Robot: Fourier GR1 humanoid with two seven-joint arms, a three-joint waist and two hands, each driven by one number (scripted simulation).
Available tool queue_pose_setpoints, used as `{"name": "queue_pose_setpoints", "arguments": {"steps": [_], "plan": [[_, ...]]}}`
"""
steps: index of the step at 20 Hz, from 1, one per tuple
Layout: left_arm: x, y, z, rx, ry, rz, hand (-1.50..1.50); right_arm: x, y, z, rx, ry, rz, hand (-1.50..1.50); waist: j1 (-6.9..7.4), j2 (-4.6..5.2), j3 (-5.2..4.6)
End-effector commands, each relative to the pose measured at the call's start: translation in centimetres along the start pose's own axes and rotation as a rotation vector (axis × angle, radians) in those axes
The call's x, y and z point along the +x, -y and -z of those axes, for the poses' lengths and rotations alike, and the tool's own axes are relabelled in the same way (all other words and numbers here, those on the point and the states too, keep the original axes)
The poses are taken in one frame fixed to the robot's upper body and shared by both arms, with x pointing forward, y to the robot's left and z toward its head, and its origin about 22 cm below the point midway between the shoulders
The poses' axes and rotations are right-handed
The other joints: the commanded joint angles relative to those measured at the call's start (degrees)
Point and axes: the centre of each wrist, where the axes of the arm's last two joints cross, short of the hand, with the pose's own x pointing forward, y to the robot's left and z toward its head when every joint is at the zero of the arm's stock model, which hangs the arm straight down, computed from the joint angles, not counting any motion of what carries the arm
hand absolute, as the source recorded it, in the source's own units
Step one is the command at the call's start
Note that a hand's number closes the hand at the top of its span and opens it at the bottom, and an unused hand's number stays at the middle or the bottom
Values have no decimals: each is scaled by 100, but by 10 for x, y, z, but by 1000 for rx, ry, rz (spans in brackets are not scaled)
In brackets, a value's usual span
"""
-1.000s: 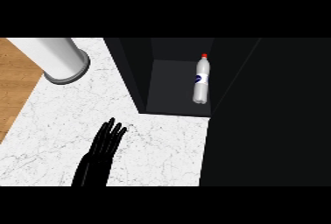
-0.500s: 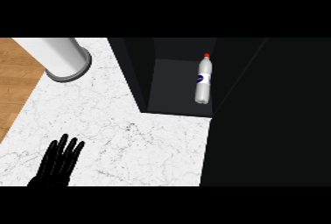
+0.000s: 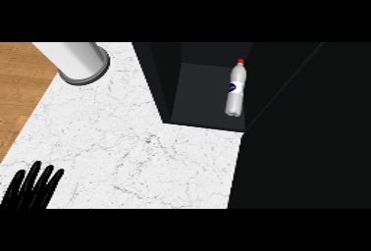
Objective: Pick up the bottled water, place it into the cabinet and close the cabinet
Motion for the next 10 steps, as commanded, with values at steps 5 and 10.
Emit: {"name": "queue_pose_setpoints", "arguments": {"steps": [5, 10], "plan": [[18, -18, -3, -16, -1, 8, -150, 19, 2, 29, 275, -15, -97, 150, 198, 55, -26], [25, -27, 3, -55, 11, 23, -150, 4, 7, 43, 268, -37, -81, 150, 371, 120, -51]]}}
